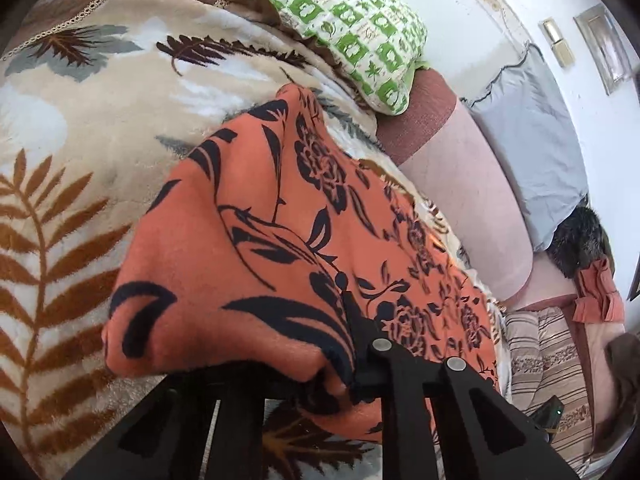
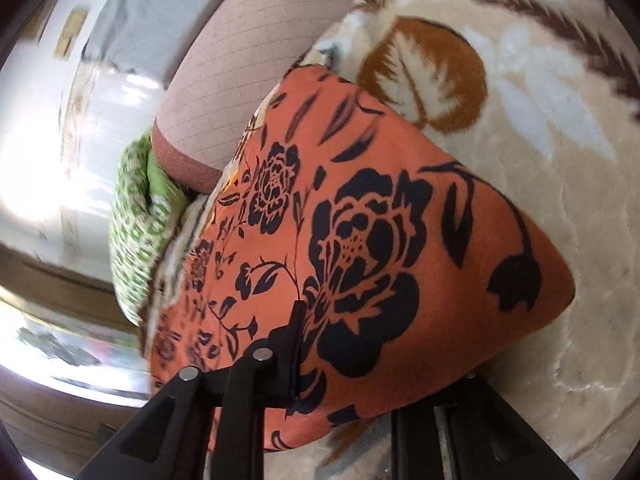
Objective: Fold small clothes
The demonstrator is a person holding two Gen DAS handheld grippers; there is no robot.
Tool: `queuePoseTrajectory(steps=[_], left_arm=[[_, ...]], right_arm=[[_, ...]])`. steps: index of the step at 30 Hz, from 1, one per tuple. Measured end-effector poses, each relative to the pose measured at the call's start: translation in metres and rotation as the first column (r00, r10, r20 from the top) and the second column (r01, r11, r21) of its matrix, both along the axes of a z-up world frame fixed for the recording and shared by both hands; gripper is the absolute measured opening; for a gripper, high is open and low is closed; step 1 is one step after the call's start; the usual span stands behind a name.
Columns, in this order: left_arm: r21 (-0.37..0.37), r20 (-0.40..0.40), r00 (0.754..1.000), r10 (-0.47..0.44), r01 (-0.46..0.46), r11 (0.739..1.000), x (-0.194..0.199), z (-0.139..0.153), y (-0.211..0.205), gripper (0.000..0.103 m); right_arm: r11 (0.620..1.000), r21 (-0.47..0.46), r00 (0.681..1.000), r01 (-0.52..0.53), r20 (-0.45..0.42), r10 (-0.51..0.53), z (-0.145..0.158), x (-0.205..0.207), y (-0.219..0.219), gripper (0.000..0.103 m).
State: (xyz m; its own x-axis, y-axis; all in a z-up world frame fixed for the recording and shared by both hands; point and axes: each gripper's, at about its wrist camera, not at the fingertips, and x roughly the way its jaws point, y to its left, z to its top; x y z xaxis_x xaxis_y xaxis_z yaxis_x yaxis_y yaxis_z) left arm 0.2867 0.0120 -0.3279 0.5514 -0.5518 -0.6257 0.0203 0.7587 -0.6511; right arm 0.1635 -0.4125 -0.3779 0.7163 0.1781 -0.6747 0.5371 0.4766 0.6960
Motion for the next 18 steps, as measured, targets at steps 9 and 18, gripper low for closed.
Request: queuePoseTrajectory(steps=[9,18], left_arm=[[0.079,0.075,0.997,-0.035,0.029,0.996,-0.028,0.027,-0.001,0.014],[0.088,-0.02,0.997,-0.072,0.073,0.993,-0.083,0.009,0.02,0.015]], right_arm=[[0.927,-0.371,0.995,-0.06,0.054,0.086,0.063,-0.008,0.039,0.015],[0.947,-0.312,0.997,-0.074,0.008,0.081,0.058,-0.053,0.039,0.015]])
